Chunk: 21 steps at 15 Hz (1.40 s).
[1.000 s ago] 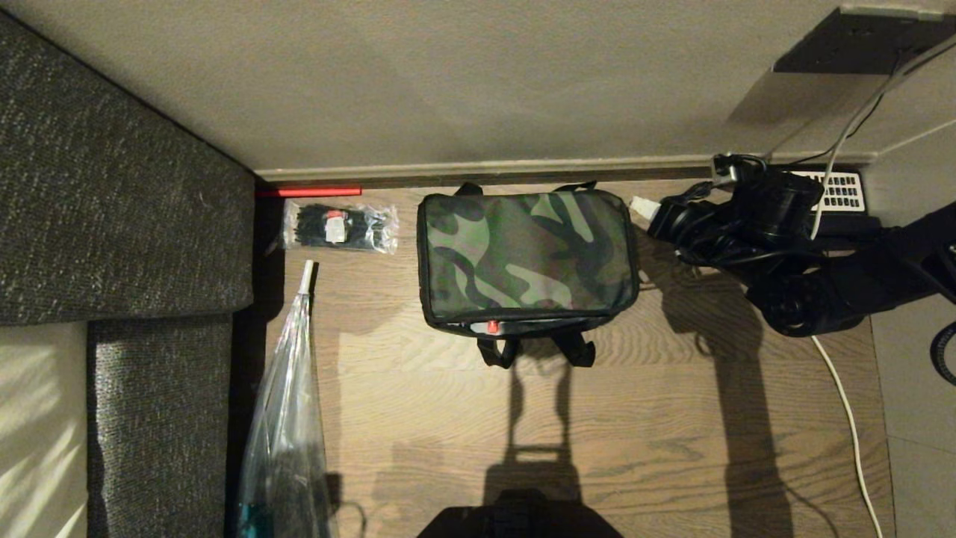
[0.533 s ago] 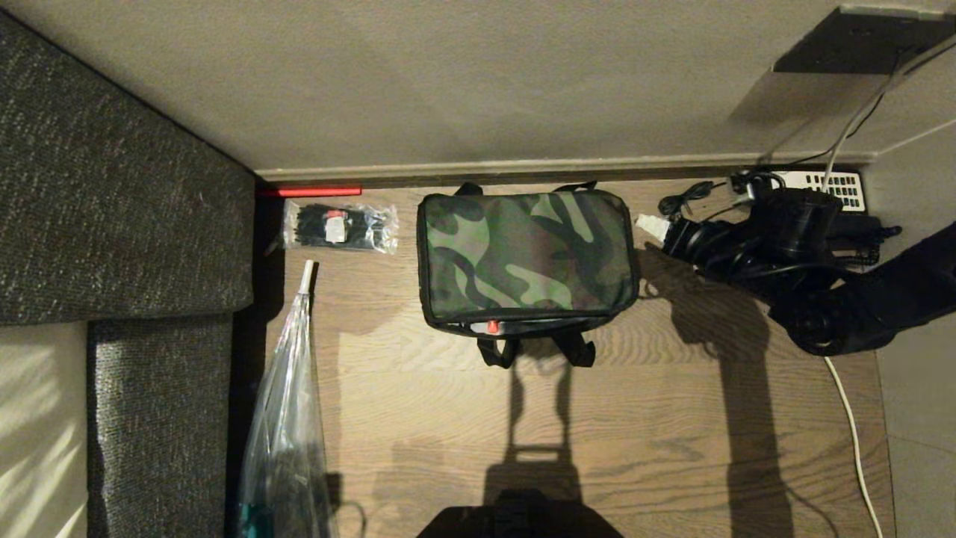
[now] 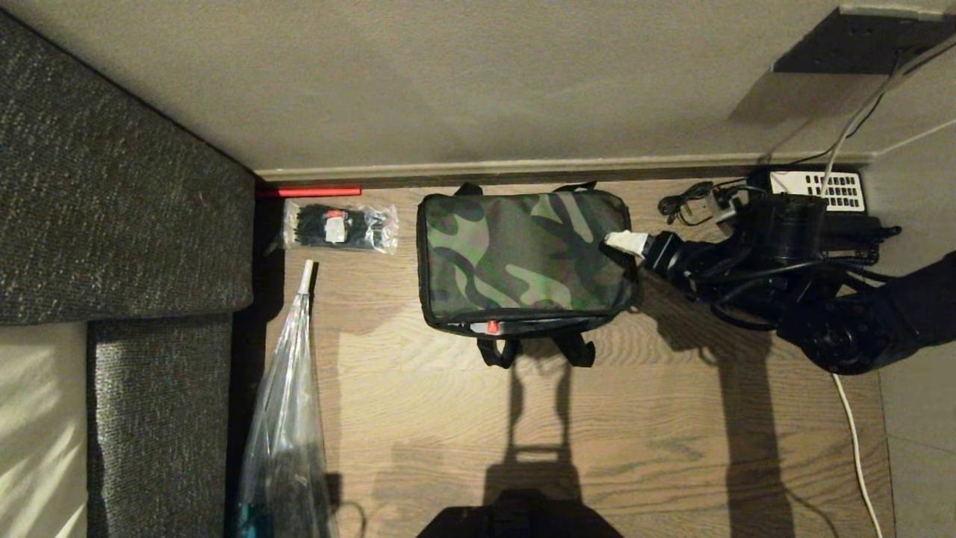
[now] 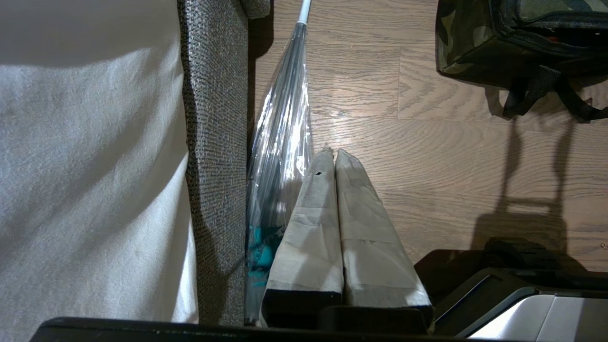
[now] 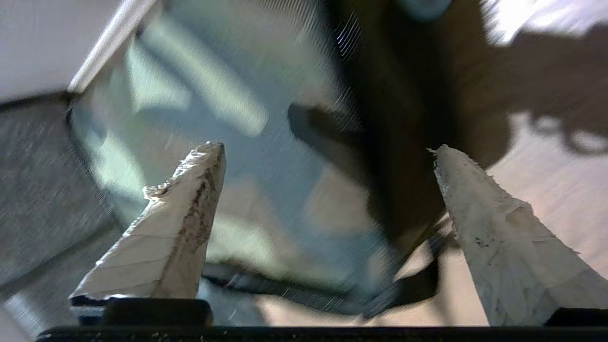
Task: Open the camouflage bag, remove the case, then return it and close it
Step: Open the top of the storage box
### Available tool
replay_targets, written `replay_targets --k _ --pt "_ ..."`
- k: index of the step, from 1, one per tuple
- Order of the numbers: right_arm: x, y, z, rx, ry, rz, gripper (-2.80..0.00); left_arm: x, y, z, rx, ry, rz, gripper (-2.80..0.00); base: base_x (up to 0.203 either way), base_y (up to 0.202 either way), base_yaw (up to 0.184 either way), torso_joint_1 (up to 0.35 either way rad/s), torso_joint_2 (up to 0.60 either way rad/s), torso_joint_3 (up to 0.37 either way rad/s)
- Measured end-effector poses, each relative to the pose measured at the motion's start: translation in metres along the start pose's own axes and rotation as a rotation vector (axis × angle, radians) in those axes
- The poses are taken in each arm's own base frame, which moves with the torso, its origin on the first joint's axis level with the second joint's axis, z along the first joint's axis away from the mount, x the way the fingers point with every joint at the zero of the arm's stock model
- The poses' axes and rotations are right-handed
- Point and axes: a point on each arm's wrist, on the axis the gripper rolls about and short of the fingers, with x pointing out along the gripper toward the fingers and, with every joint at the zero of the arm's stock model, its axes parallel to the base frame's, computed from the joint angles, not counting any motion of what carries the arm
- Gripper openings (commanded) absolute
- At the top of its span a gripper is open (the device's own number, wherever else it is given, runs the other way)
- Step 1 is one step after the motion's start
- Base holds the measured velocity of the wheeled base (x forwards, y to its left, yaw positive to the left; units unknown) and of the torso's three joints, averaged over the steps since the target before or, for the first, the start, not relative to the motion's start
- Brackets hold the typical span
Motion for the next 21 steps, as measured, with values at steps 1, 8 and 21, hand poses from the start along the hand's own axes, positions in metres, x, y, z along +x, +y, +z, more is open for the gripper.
replay_targets --k 1,8,21 --pt "0.000 0.003 -0.005 0.004 0.018 0.003 0.00 0.000 0.000 0.000 0.001 0.000 0.000 -2.80 0.000 0.000 0.000 0.000 0.00 0.000" --pt "-0.001 0.006 -0.012 0.005 0.040 0.006 0.00 0.000 0.000 0.000 0.000 0.001 0.000 -2.80 0.000 0.000 0.000 0.000 0.00 0.000" --pt "-0.003 0.021 -0.012 0.012 0.035 0.060 -2.80 0.000 0.000 0.000 0.001 0.000 0.000 -2.80 0.000 0.000 0.000 0.000 0.00 0.000"
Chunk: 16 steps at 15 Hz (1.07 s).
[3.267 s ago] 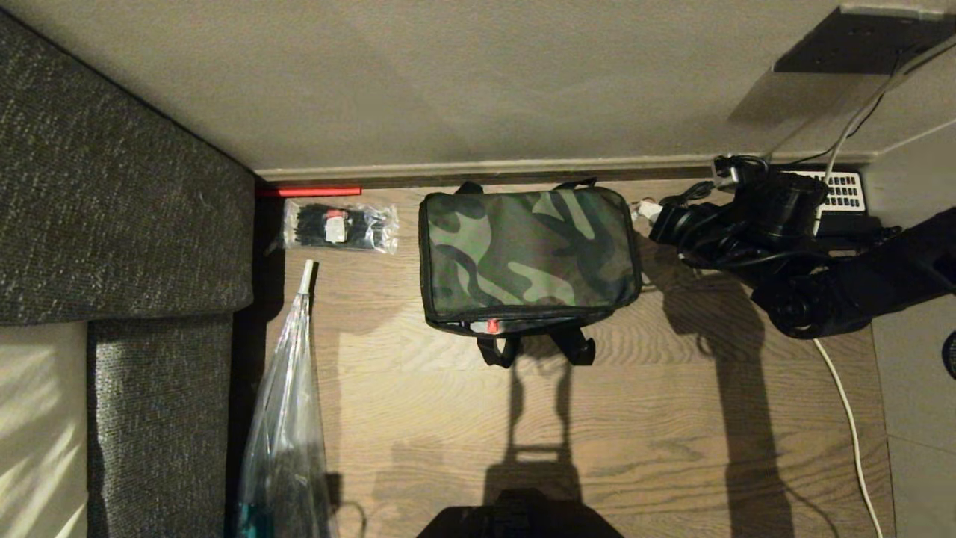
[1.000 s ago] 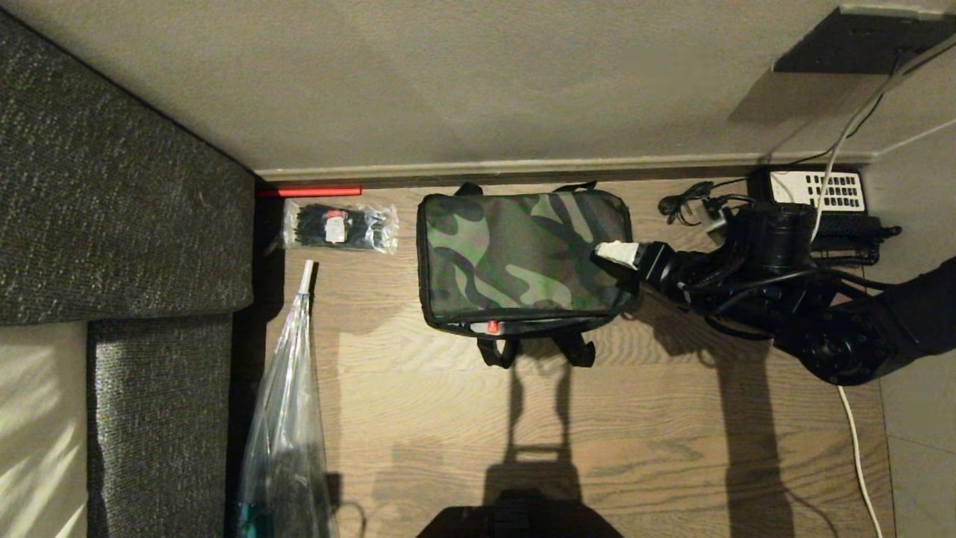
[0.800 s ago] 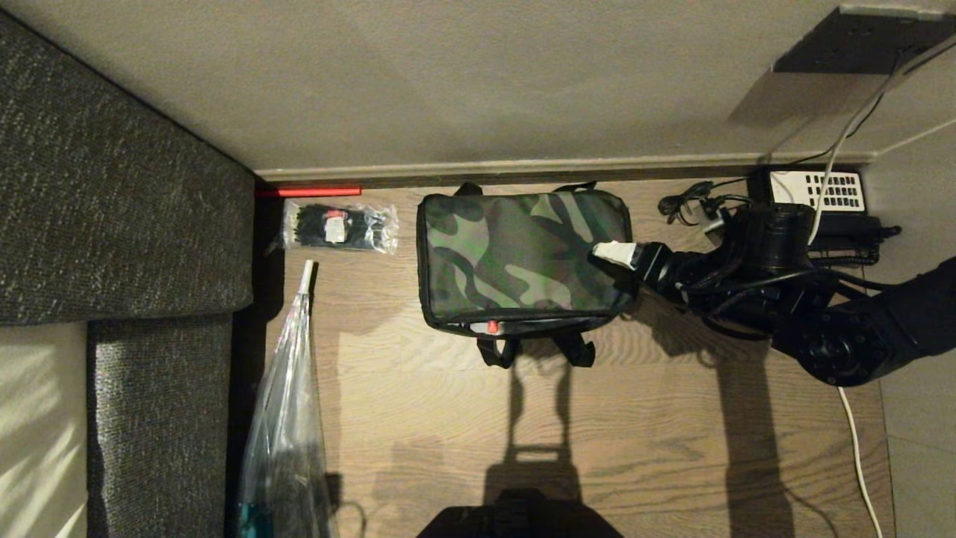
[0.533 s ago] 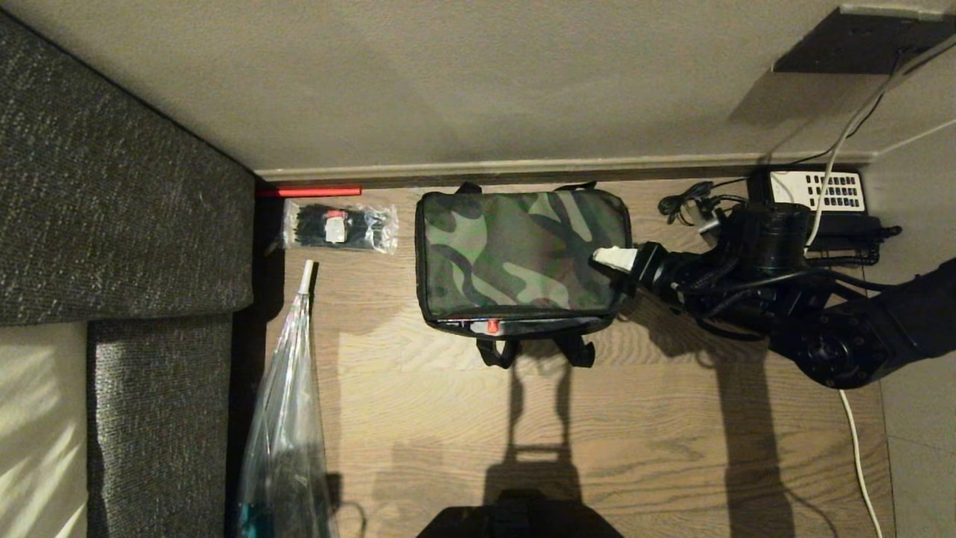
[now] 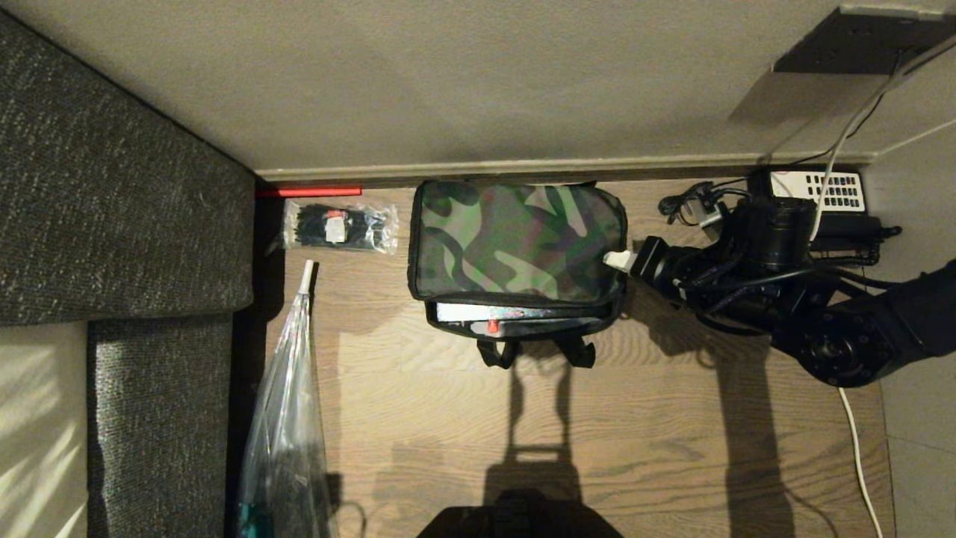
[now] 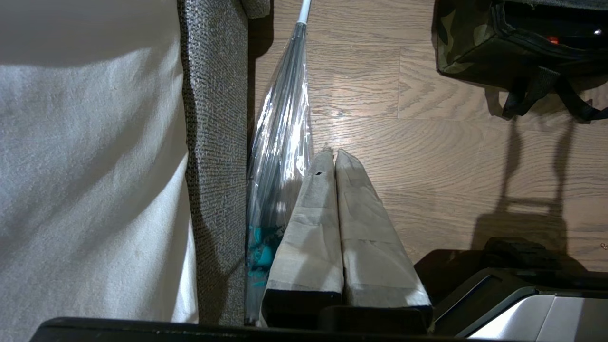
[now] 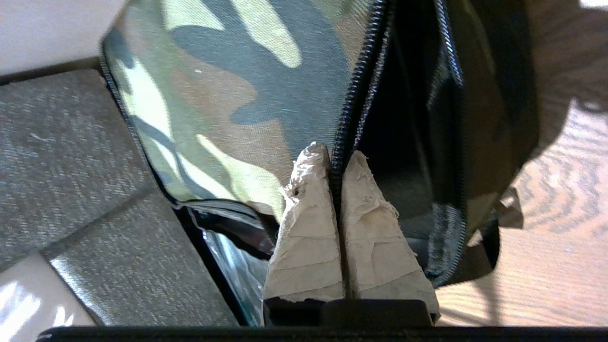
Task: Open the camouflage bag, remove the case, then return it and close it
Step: Open the top of the storage box
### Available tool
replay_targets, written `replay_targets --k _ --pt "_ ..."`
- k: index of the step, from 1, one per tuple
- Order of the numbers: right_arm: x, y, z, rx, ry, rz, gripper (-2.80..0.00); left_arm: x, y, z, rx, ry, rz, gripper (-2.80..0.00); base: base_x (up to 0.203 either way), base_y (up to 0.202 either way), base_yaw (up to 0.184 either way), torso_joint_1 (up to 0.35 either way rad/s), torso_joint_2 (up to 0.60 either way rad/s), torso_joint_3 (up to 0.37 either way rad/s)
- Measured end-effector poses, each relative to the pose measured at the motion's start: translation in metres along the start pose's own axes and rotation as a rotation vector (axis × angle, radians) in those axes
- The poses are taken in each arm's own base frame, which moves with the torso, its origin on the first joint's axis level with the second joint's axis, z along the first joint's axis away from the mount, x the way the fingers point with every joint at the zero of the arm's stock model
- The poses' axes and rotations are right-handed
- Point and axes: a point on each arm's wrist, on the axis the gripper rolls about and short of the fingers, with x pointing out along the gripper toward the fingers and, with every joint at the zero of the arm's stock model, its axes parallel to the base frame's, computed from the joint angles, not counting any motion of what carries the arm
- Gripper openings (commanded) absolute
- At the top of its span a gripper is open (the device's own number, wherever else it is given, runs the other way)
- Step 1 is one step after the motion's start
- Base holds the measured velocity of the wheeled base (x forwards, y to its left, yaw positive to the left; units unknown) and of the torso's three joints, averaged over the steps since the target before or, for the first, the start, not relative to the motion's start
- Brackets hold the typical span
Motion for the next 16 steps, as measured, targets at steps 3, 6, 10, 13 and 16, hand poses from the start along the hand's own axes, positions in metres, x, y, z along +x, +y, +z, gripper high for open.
replay_targets --k 3,6,10,13,16 --pt "-0.001 0.009 0.012 -0.010 -0.043 0.030 -2.80 0.000 0.000 0.000 -0.001 0.000 0.000 -2.80 0.000 0.000 0.000 0.000 0.00 0.000" --pt "-0.002 0.022 0.029 -0.024 -0.112 0.082 -2.80 0.000 0.000 0.000 0.000 0.001 0.000 -2.80 0.000 0.000 0.000 0.000 0.00 0.000" --pt "-0.003 0.033 0.042 0.011 -0.156 0.121 -2.80 0.000 0.000 0.000 0.000 0.001 0.000 -2.80 0.000 0.000 0.000 0.000 0.00 0.000" --pt "-0.003 0.038 0.049 0.028 -0.176 0.141 -2.80 0.000 0.000 0.000 0.000 0.001 0.000 -2.80 0.000 0.000 0.000 0.000 0.00 0.000" --pt "-0.004 0.043 0.061 0.097 -0.211 0.174 -2.80 0.000 0.000 0.000 0.000 0.001 0.000 -2.80 0.000 0.000 0.000 0.000 0.00 0.000"
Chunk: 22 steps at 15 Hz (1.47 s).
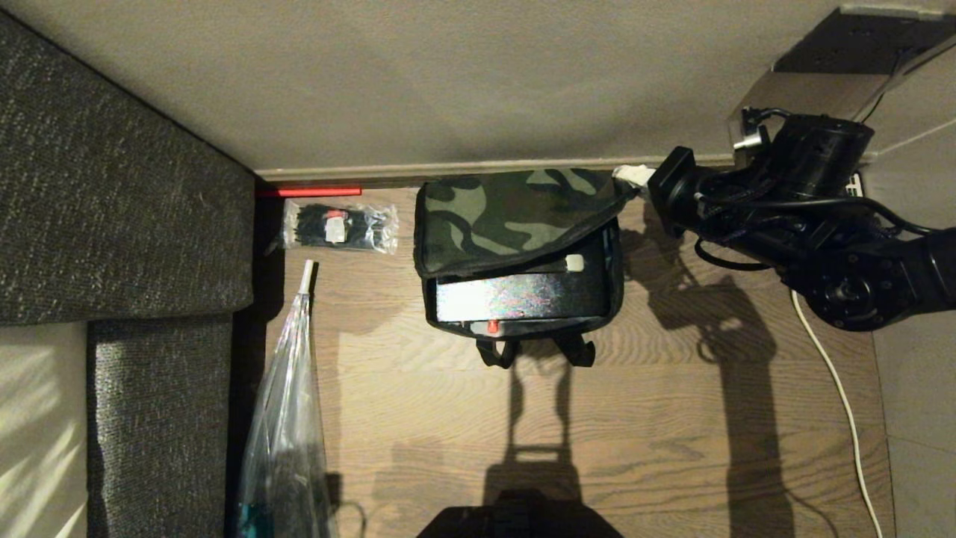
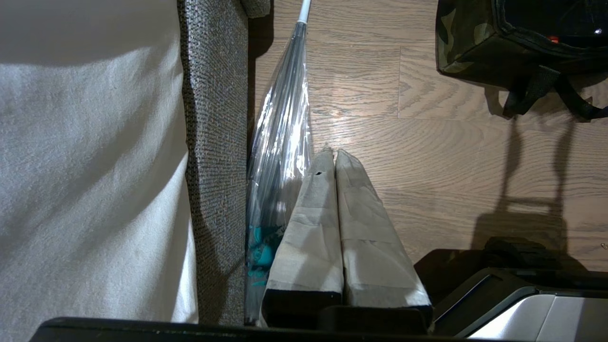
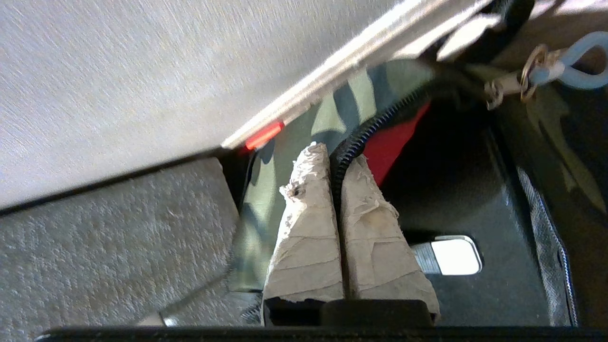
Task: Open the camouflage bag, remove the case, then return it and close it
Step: Open the top of the storage box
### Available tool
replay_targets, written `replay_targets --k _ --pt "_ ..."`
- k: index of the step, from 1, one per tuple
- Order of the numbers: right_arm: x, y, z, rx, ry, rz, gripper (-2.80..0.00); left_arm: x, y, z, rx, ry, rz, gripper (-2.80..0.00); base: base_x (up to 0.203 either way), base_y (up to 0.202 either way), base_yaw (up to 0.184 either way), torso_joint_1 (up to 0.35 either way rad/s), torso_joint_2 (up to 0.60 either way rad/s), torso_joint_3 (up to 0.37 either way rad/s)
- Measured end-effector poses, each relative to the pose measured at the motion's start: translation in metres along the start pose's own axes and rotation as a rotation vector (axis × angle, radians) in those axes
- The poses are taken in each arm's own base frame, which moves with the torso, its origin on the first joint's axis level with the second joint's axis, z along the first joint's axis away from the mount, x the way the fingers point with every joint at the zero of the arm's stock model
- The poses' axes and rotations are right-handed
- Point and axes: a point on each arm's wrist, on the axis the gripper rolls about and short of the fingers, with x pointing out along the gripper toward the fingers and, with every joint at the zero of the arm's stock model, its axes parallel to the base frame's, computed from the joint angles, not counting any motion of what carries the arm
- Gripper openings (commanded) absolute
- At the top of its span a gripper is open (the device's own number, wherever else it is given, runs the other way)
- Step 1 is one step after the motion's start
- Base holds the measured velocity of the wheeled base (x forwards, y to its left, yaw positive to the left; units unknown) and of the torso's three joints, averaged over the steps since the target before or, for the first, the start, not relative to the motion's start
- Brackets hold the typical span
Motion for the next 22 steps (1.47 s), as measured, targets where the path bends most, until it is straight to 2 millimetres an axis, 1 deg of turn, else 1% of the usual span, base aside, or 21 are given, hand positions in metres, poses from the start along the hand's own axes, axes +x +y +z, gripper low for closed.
replay_targets --k 8,14,22 --pt "0.0015 0.0002 0.0053 -0.004 -0.017 0.006 -2.80 0.0000 0.0000 0.0002 0.000 -0.001 0.000 -2.80 0.000 0.000 0.000 0.000 0.00 0.000" --pt "0.0038 -0.0035 0.0055 -0.005 -0.018 -0.001 -2.80 0.0000 0.0000 0.0001 0.000 0.000 0.000 -2.80 0.000 0.000 0.000 0.000 0.00 0.000" --pt "0.0043 -0.0035 0.0063 -0.006 -0.022 -0.001 -2.80 0.0000 0.0000 0.0001 0.000 0.000 0.000 -2.80 0.000 0.000 0.000 0.000 0.00 0.000"
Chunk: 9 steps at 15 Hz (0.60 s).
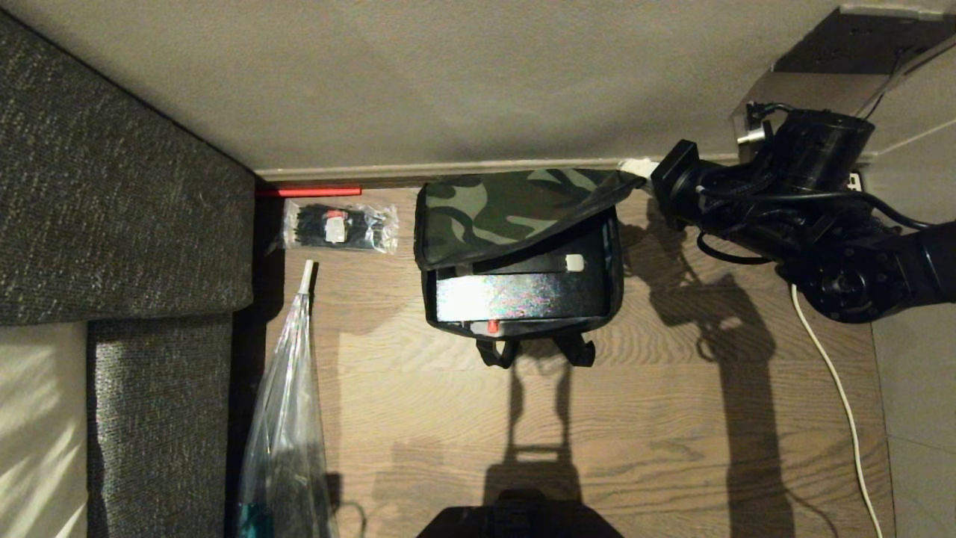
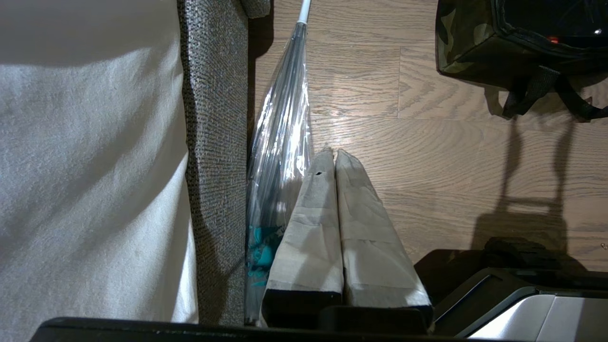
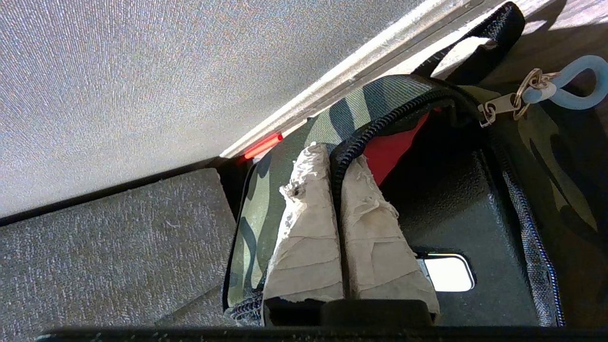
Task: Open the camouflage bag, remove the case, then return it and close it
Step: Open the top of the storage box
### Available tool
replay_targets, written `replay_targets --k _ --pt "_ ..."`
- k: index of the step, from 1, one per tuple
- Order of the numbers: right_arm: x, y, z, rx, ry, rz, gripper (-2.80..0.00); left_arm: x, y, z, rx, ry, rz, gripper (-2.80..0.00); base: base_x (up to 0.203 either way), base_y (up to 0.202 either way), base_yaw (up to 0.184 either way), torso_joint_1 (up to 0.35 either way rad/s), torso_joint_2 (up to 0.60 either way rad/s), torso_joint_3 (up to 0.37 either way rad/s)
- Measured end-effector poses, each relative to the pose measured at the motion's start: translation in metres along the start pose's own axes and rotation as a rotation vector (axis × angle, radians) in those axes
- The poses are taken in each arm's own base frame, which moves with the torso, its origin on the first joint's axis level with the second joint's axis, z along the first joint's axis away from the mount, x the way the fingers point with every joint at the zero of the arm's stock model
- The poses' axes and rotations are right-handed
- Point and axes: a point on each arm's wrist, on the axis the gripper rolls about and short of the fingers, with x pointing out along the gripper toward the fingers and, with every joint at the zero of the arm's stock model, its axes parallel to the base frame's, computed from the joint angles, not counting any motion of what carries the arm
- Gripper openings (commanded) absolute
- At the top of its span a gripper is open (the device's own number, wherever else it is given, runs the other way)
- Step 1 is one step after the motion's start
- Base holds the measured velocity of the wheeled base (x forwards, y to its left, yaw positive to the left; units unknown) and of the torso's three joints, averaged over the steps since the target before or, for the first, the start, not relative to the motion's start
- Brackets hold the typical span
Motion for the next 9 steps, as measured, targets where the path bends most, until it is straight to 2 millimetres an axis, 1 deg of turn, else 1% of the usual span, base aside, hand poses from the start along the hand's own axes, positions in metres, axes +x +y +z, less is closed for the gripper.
replay_targets --k 3,4,9 --pt "0.0004 0.0000 0.0001 -0.002 -0.001 0.001 -2.80 0.0000 0.0000 0.0001 0.000 -0.001 0.000 -2.80 0.000 0.000 0.000 0.000 0.00 0.000" --pt "0.0004 -0.0001 0.0001 -0.001 -0.002 0.000 0.00 0.0000 0.0000 0.0000 0.000 0.000 0.000 -2.80 0.000 0.000 0.000 0.000 0.00 0.000" --pt "0.0008 0.0025 0.0028 -0.006 -0.026 0.027 0.00 0.0000 0.0000 0.0000 0.001 0.000 0.000 -2.80 0.000 0.000 0.000 0.000 0.00 0.000"
